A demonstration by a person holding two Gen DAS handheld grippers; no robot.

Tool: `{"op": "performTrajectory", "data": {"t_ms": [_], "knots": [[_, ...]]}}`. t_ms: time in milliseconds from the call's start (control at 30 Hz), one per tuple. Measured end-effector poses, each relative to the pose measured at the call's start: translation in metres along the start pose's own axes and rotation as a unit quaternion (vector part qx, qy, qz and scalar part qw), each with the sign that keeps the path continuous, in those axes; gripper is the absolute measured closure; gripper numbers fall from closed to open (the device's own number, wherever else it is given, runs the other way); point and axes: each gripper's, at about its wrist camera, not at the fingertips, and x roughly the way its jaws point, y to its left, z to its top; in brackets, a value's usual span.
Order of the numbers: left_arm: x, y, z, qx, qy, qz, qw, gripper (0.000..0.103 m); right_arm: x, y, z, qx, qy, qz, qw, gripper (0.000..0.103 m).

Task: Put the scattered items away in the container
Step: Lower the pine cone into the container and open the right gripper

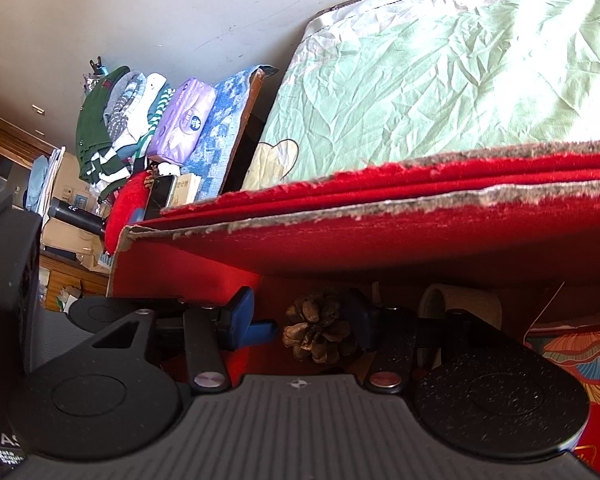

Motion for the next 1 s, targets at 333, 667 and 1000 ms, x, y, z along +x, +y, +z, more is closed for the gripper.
{"op": "performTrajectory", "data": {"t_ms": [333, 667, 1000], "knots": [[-0.009, 0.001, -0.003, 0.002, -0.012, 0.004, 0.9999, 0.041, -0.003, 0.002, -0.001, -0.003, -0.01, 0.006, 1.0, 0.048], [-0.018, 0.003, -0.005, 0.007, -0.028, 0.015, 0.9995, 0.041, 0.005, 0.002, -0.003, -0.01, 0.005, -0.027, 1.0, 0.048], [-0.029, 0.01, -0.006, 0.006, -0.04, -0.009, 0.9991, 0.039, -0.005, 0.004, -0.003, 0.007, 0.002, 0.049, 0.999, 0.049]]}}
